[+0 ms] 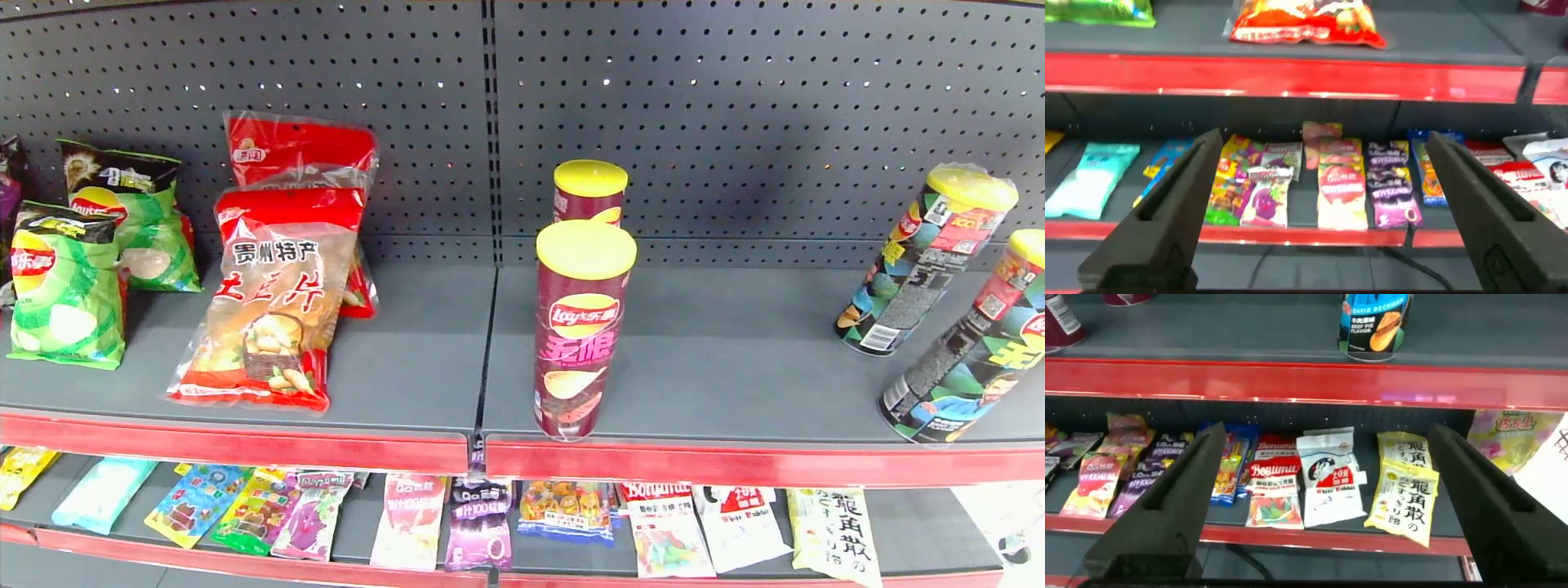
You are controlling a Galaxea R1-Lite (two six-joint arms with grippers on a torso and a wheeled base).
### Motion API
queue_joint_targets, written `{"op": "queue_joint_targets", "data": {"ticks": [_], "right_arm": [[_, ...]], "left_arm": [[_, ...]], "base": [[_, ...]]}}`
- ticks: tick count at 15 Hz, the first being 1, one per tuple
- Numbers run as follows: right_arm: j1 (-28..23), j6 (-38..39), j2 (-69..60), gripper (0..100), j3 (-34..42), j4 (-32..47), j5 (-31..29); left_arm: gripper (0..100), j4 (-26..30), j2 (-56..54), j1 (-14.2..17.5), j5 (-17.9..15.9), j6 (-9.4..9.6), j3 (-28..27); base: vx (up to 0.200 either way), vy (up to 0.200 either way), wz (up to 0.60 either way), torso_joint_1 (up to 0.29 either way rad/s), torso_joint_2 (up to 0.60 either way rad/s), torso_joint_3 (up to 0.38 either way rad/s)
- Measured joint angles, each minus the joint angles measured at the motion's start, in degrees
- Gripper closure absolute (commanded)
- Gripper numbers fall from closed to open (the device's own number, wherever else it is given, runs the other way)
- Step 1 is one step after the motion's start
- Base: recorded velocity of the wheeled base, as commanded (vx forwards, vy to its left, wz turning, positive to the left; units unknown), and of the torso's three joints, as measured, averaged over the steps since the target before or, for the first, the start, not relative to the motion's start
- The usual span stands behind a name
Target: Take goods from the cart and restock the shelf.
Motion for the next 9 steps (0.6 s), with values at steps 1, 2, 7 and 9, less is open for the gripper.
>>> {"op": "queue_joint_targets", "data": {"ticks": [1, 2, 7, 9], "right_arm": [[0.00, 0.13, -0.04, 0, 0.00, 0.00, 0.04], [0.00, 0.16, -0.06, 0, 0.00, 0.00, 0.09], [0.00, 0.05, -0.15, 0, 0.00, 0.05, 0.09], [-0.02, 0.02, -0.17, 0, 0.00, 0.02, 0.04]], "left_arm": [[0, 0.00, -0.39, -0.05, 0.51, 0.22, 0.00], [0, 0.00, -0.63, -0.07, 0.60, 0.24, -0.02], [0, 0.00, -0.99, -0.05, 0.62, 0.22, -0.02], [0, -0.02, -0.99, -0.05, 0.65, 0.22, -0.02]], "base": [[0.000, 0.000, 0.00, 0.000, 0.00, 0.000], [0.000, 0.000, 0.00, 0.000, 0.00, 0.000], [-0.160, 0.000, 0.00, 0.009, 0.00, 0.001], [-0.200, 0.000, 0.00, -0.005, 0.00, 0.005]]}}
